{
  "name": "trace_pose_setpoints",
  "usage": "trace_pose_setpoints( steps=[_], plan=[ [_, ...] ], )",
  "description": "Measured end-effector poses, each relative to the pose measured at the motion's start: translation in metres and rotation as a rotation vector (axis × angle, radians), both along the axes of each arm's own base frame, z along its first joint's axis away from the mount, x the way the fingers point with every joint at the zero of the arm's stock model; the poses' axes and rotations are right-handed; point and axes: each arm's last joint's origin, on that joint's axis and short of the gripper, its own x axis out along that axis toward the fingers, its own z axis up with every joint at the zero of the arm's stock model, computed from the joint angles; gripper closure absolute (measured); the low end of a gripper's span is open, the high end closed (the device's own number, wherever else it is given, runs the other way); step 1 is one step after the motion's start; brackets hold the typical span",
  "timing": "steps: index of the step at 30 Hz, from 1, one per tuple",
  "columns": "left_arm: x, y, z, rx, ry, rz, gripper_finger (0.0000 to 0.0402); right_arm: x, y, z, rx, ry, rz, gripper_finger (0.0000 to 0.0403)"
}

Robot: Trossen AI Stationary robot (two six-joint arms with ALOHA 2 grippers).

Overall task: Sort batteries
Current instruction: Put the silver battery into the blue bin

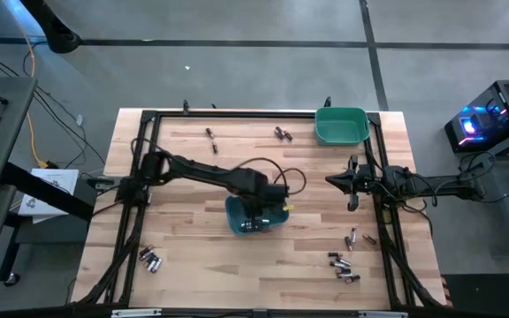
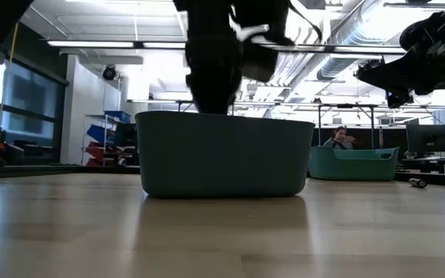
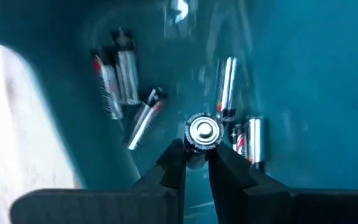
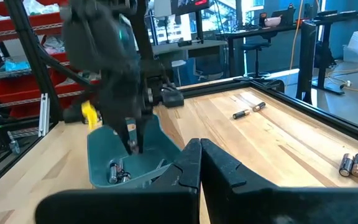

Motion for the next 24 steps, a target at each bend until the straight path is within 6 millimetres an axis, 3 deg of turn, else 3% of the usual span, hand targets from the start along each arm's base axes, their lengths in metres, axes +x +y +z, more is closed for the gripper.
trace_pose_setpoints(
  steps=[5,12,19,24],
  plan=[
    [0.005,0.0,-0.016,0.007,0.068,-0.005,0.0345,0.0,0.0,0.0,0.0,0.0,0.0,0.0403],
    [0.002,0.005,-0.009,0.005,0.073,0.004,0.0303,0.0,0.0,0.0,0.0,0.0,0.0,0.0403],
    [-0.007,0.017,0.019,0.009,0.039,0.079,0.0251,0.0,0.0,-0.001,0.0,0.007,0.0,0.0403],
    [-0.04,0.012,0.067,0.213,0.045,0.211,0.025,0.0,0.0,-0.001,0.0,0.007,0.0,0.0403]
  ],
)
